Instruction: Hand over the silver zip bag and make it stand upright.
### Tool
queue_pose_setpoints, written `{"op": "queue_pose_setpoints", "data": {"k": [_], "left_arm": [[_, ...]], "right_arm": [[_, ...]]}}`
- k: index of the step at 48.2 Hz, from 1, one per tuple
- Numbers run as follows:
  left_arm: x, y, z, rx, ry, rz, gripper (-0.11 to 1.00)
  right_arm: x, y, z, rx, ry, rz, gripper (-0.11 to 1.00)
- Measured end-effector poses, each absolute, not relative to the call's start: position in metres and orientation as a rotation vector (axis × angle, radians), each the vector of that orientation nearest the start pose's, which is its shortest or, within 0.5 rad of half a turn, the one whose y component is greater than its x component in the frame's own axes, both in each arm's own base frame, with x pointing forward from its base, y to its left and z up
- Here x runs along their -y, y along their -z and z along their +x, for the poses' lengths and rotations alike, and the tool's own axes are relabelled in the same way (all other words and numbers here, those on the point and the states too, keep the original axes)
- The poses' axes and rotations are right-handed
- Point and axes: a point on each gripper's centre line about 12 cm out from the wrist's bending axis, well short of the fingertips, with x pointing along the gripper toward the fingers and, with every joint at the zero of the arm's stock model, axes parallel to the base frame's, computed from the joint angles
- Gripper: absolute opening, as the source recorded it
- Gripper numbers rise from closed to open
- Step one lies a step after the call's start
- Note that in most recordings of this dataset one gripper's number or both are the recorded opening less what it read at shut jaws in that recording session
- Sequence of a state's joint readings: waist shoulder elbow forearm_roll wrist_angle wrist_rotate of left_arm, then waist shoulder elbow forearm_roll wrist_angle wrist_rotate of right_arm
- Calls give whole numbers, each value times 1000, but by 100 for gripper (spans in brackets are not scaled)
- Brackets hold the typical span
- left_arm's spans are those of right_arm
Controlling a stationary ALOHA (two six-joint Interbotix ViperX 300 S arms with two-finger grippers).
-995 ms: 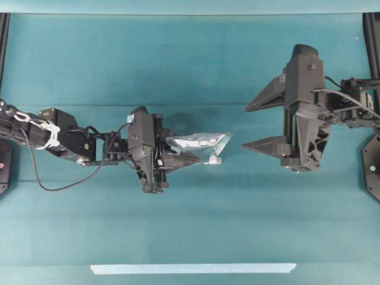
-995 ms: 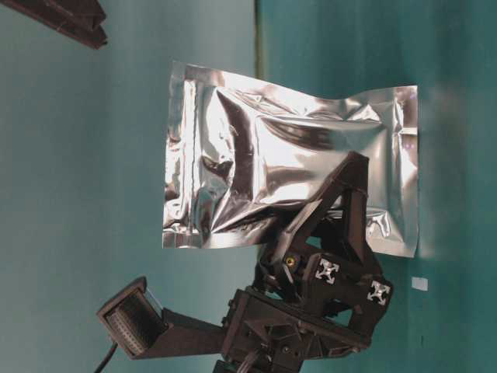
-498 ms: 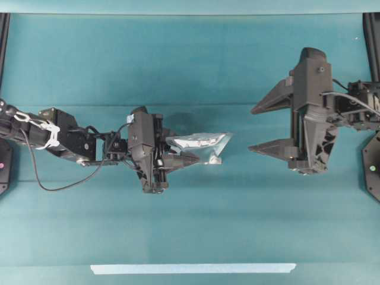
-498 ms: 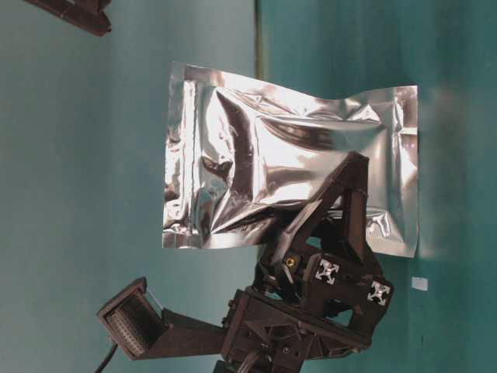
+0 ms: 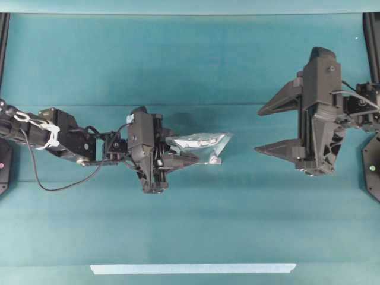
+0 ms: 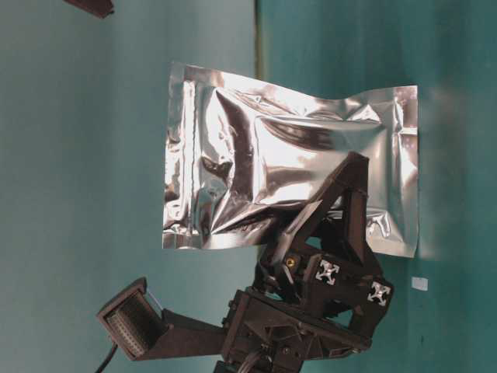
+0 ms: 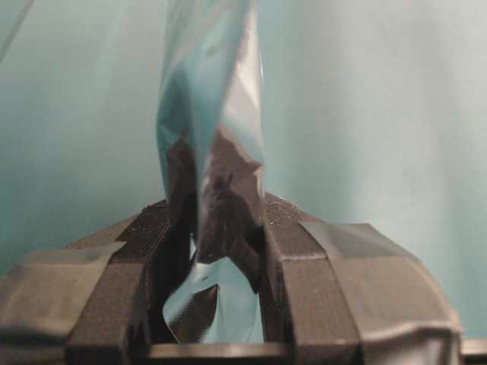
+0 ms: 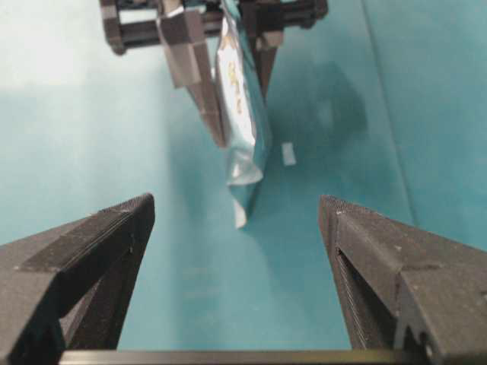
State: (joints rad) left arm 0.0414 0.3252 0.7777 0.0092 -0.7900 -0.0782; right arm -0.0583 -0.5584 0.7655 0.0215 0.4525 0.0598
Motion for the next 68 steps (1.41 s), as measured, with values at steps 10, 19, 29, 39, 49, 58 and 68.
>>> {"op": "queue_pose_setpoints", "data": {"k": [10, 19, 29, 39, 49, 58, 68], "left_arm": [[-16, -86, 399, -330, -47, -79, 25], [-16, -86, 399, -335, -47, -79, 25], [-15, -86, 400, -335, -45, -79, 25], [-15, -86, 400, -333, -45, -79, 25], [-14, -86, 400, -333, -42, -78, 25], [-13, -87, 400, -332, -41, -78, 25], [-13, -86, 400, -333, -41, -78, 25]], "right_arm": [[15, -278, 277, -657, 74, 100, 89], [15, -279, 277, -656, 72, 99, 89], [15, -279, 277, -657, 74, 98, 89], [15, -279, 277, -656, 74, 98, 89], [14, -278, 276, -657, 71, 99, 89], [14, -278, 277, -657, 70, 100, 89], [14, -278, 276, -659, 70, 98, 89]]}}
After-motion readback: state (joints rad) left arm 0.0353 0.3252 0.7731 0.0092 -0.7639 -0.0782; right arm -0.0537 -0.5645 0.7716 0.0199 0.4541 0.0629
